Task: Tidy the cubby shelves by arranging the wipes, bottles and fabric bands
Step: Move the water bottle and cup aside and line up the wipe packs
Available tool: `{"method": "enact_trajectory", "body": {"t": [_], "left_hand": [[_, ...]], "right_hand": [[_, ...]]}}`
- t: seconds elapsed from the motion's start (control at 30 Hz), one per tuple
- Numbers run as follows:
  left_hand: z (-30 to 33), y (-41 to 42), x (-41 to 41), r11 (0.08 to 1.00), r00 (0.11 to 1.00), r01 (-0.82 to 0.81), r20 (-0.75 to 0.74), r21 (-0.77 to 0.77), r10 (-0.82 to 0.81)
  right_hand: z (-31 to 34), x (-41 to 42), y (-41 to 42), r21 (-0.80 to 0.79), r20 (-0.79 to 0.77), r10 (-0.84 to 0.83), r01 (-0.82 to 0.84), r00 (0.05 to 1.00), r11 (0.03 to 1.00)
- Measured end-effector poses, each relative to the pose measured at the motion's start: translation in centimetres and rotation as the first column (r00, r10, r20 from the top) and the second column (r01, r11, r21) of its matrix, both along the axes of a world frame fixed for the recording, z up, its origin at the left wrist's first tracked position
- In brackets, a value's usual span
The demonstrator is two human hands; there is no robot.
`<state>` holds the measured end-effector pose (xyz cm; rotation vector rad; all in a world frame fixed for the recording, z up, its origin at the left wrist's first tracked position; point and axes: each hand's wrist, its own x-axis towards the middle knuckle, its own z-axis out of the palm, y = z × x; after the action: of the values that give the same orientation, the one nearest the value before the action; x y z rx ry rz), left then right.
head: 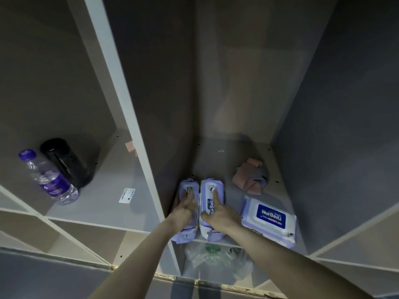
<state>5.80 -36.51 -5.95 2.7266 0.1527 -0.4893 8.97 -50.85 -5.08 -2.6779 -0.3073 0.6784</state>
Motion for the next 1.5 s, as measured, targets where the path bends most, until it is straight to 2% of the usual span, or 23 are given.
{"method": "enact_trajectory", "body": {"t": [0.07, 0.17, 0.23, 0.27, 0.37, 0.4, 0.47, 0.5, 0.57, 0.6, 0.67, 0.7, 0.73, 0.8, 0.83, 0.97, 1.07, 1.3, 1.43, 1.5], "left_hand": [[-0.3, -1.1, -0.1, 0.997, 1.0, -0.011, 0.0, 0.077, 0.011], [-0.9, -2.6, -0.3, 0.999, 0.999, -0.039, -0.013, 0.017, 0.039], [-0.9, -3.1, -0.2, 0.994, 0.993, -0.105, -0.052, -0.021, 0.103], [-0.8, -3.4, -0.3, 0.994, 0.992, -0.11, -0.054, 0.008, 0.111], [-1.1, -3.6, -0.5, 0.99, 0.998, -0.057, -0.006, 0.128, 0.058], [-1.1, -3.5, -0.5, 0.989, 0.999, -0.052, 0.0, 0.136, 0.052], [-1.0, -3.3, -0.5, 0.992, 0.999, -0.05, -0.005, 0.118, 0.051], [-0.9, -3.2, -0.5, 0.993, 0.999, -0.049, -0.009, 0.104, 0.051], [-0.9, -2.8, -0.2, 0.996, 0.999, -0.049, -0.018, 0.068, 0.05], [-0.9, -2.6, 0.1, 0.997, 0.999, -0.048, -0.018, 0.052, 0.049], [-0.9, -2.4, 0.4, 0.999, 0.999, -0.046, -0.024, 0.026, 0.047], [-0.9, -2.3, 0.5, 0.999, 0.999, -0.047, -0.025, 0.02, 0.048], [-0.9, -2.2, 0.6, 0.999, 0.999, -0.045, -0.026, 0.02, 0.045], [-0.8, -2.0, 1.0, 0.999, 0.999, -0.037, -0.015, 0.021, 0.037], [-0.8, -1.8, 1.3, 0.999, 0.999, -0.033, -0.005, 0.025, 0.033], [-1.2, -1.3, 2.6, 0.999, 0.999, -0.027, 0.036, 0.047, 0.025], [-2.0, -1.3, 2.7, 0.995, 0.997, -0.019, 0.08, 0.095, 0.012], [-1.1, -1.4, 3.0, 0.993, 0.999, 0.008, 0.04, 0.119, -0.013], [-0.1, -1.5, 1.8, 0.991, 0.992, 0.072, 0.092, 0.115, -0.083], [1.0, -1.5, 1.3, 0.998, 0.992, 0.059, 0.115, 0.018, -0.06]], "right_hand": [[-0.3, -0.3, 0.1, -0.001, -0.024, -0.01, 0.01, 1.0, 1.0], [-0.3, -0.4, -0.5, 0.032, -0.043, 0.032, -0.031, 0.999, 0.999], [1.1, 0.0, -1.9, 0.085, -0.086, 0.134, -0.127, 0.987, 0.988], [1.8, 0.2, -2.9, 0.082, -0.049, 0.195, -0.191, 0.98, 0.978], [2.5, 1.0, -7.6, -0.088, 0.25, 0.302, -0.289, 0.92, 0.953], [2.0, 1.3, -9.6, -0.185, 0.267, 0.309, -0.266, 0.913, 0.946], [0.5, 1.4, -13.3, -0.378, 0.185, 0.271, -0.186, 0.945, 0.907], [0.0, 1.2, -14.6, -0.438, 0.161, 0.246, -0.154, 0.956, 0.886], [-0.9, 1.0, -15.5, -0.475, 0.236, 0.239, -0.103, 0.942, 0.874], [-1.0, 0.9, -15.1, -0.458, 0.265, 0.225, -0.083, 0.938, 0.885], [-1.5, 0.8, -13.5, -0.307, 0.221, 0.041, 0.029, 0.974, 0.951], [-1.7, 0.9, -12.7, -0.14, 0.138, -0.107, 0.126, 0.985, 0.982], [-1.7, 1.0, -12.1, 0.061, -0.008, -0.244, 0.244, 0.97, 0.968], [-1.5, 1.0, -11.0, 0.379, -0.303, -0.351, 0.45, 0.886, 0.809], [-1.2, 0.7, -10.8, 0.43, -0.413, -0.346, 0.515, 0.842, 0.741], [-1.9, 0.0, -10.6, 0.429, -0.639, -0.265, 0.62, 0.723, 0.657], [-2.6, 0.4, -11.0, 0.443, -0.704, -0.248, 0.686, 0.665, 0.577], [-3.2, 0.2, -12.2, 0.404, -0.663, -0.255, 0.623, 0.704, 0.669], [-1.9, 1.0, -12.9, 0.351, -0.54, -0.246, 0.481, 0.805, 0.803], [-0.8, 2.1, -13.1, 0.296, -0.497, -0.248, 0.431, 0.832, 0.852]]}}
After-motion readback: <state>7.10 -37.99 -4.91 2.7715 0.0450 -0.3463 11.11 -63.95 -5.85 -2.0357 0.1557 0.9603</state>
